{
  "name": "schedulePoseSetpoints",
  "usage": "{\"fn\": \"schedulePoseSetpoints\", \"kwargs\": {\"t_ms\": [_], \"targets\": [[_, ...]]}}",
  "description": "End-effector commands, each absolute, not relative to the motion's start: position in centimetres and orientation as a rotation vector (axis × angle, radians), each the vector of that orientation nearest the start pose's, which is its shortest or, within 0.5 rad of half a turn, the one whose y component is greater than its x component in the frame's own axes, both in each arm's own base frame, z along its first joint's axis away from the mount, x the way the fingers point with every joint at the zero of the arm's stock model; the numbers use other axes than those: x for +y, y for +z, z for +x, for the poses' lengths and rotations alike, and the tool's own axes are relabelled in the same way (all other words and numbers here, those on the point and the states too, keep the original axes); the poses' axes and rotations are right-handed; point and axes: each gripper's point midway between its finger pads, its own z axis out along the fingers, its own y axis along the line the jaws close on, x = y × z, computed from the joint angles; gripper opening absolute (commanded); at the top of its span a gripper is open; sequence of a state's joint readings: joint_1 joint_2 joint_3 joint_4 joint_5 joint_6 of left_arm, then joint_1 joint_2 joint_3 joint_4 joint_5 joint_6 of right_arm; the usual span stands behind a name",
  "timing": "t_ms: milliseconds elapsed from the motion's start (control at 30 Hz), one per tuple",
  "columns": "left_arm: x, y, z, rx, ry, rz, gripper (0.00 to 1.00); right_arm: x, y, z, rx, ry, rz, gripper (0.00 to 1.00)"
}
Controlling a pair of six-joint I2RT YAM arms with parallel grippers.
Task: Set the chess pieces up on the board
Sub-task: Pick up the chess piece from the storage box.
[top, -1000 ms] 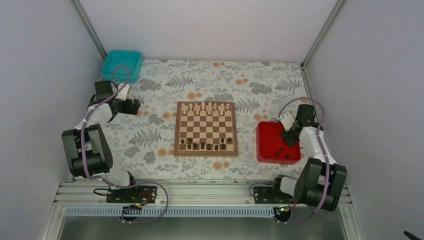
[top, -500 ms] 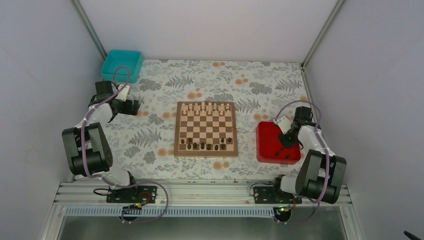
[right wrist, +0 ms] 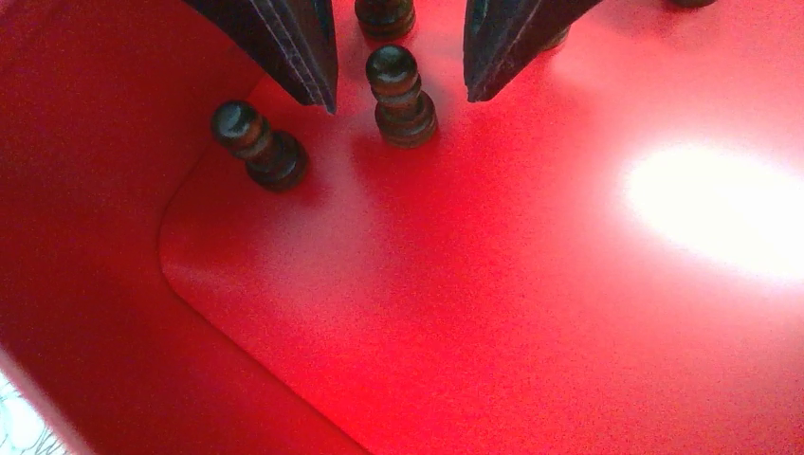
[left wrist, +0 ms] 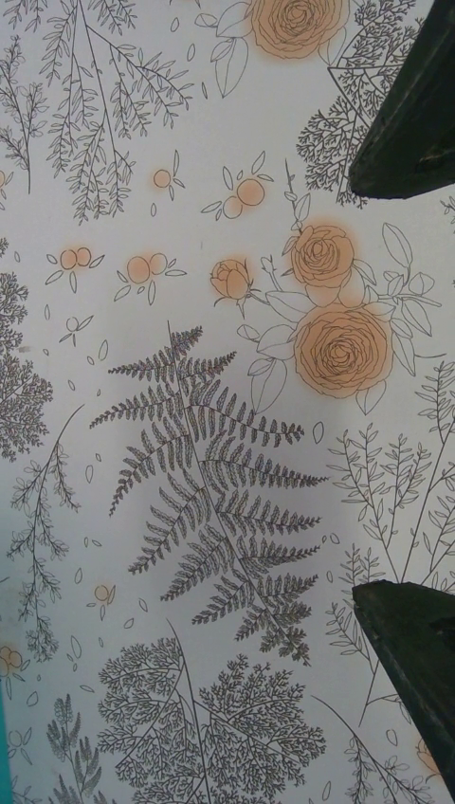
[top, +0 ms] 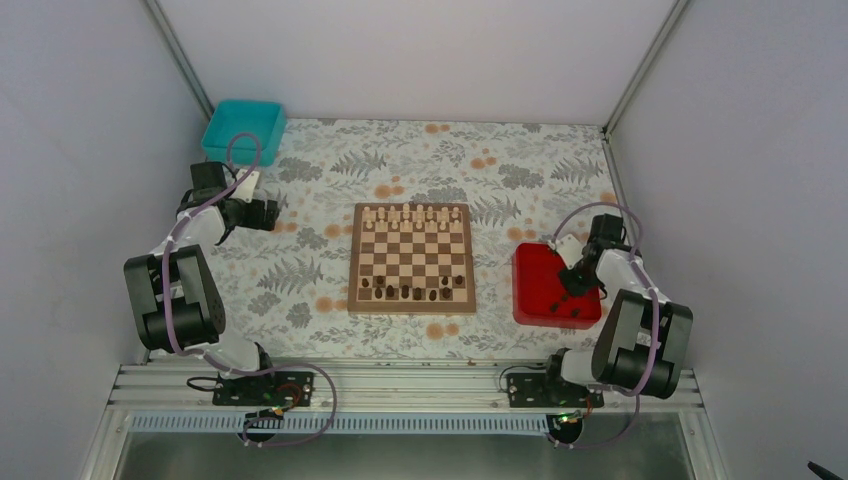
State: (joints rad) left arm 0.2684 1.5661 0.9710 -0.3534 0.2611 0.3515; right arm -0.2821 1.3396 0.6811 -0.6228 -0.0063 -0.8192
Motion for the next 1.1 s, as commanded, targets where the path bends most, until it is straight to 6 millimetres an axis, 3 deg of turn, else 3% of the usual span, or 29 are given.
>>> {"fn": "schedulePoseSetpoints", "kwargs": {"t_ms": [0,333,633,867,1067], "targets": [[6.7,9.9,39.8,2.452,-0.044,0.205,1.00,-7.7,2.5,25.0,2.790,-0.222,-0.764,0.36],[6.8,9.8,39.8,2.450,-0.041,0.205,1.00,-7.5,2.0,25.2,2.793,-0.186,-0.771,0.34],[6.8,9.7,39.8,2.450,-0.042,0.205,1.00,-7.2,2.5,25.2,2.799,-0.153,-0.779,0.18],[6.7,9.7,39.8,2.445,-0.049,0.208,1.00,-6.1,5.3,25.7,2.735,-0.139,-0.825,0.15],[6.6,10.5,39.8,2.429,-0.045,0.209,1.00,-3.8,10.4,26.8,2.610,-0.071,-0.929,0.13]]}}
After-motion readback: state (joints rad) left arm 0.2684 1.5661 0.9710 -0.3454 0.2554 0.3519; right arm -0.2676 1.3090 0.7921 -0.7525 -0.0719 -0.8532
